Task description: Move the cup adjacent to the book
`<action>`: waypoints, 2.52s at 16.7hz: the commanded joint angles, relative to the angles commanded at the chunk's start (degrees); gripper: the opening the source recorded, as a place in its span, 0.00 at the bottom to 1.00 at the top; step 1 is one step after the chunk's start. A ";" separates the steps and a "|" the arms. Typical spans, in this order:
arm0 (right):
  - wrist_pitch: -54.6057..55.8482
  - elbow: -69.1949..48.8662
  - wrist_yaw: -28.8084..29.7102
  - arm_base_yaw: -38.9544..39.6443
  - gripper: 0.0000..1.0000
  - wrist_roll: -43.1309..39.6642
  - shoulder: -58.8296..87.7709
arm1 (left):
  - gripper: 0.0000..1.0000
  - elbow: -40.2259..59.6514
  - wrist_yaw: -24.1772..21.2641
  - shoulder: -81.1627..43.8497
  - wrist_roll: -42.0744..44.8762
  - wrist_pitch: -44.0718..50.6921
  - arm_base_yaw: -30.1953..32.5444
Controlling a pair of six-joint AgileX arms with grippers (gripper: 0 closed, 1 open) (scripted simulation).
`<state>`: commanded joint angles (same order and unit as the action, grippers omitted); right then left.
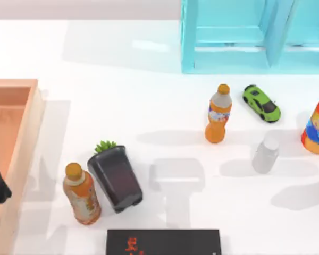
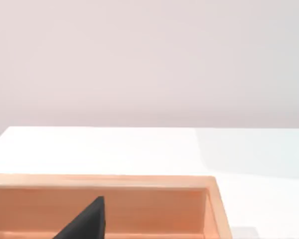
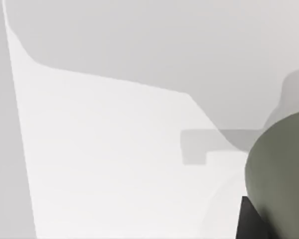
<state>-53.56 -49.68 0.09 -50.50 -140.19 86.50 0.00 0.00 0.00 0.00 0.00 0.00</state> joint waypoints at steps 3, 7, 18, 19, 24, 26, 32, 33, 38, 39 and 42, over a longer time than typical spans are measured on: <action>-4.64 -2.88 -0.03 -0.03 0.00 0.05 -1.86 | 1.00 0.00 0.00 0.00 0.00 0.00 0.00; -5.70 -3.63 -0.04 -0.03 0.00 0.12 -2.41 | 1.00 0.00 0.00 0.00 0.00 0.00 0.00; -12.09 -0.71 -5.31 11.02 0.00 23.76 -1.22 | 1.00 0.00 0.00 0.00 0.00 0.00 0.00; -13.32 -0.34 -6.24 13.52 0.00 29.13 -0.91 | 1.00 0.00 0.00 0.00 0.00 0.00 0.00; -19.55 0.81 -10.77 29.19 0.00 62.95 1.38 | 1.00 0.00 0.00 0.00 0.00 0.00 0.00; -21.55 0.56 -12.24 36.61 0.00 78.79 2.46 | 1.00 0.00 0.00 0.00 0.00 0.00 0.00; -23.36 -3.60 -13.92 60.75 0.00 127.84 4.55 | 1.00 0.00 0.00 0.00 0.00 0.00 0.00; -23.03 -4.76 -13.70 64.82 0.00 135.51 4.72 | 1.00 0.00 0.00 0.00 0.00 0.00 0.00; -19.44 -11.85 -10.04 83.51 0.00 167.73 4.93 | 1.00 0.00 0.00 0.00 0.00 0.00 0.00; -18.51 -13.29 -8.94 86.64 0.00 172.50 4.84 | 1.00 0.00 0.00 0.00 0.00 0.00 0.00; -15.90 -17.13 -5.62 94.45 0.00 183.54 4.57 | 1.00 0.00 0.00 0.00 0.00 0.00 0.00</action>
<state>-69.46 -66.81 -5.53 43.95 43.35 91.06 0.00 0.00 0.00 0.00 0.00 0.00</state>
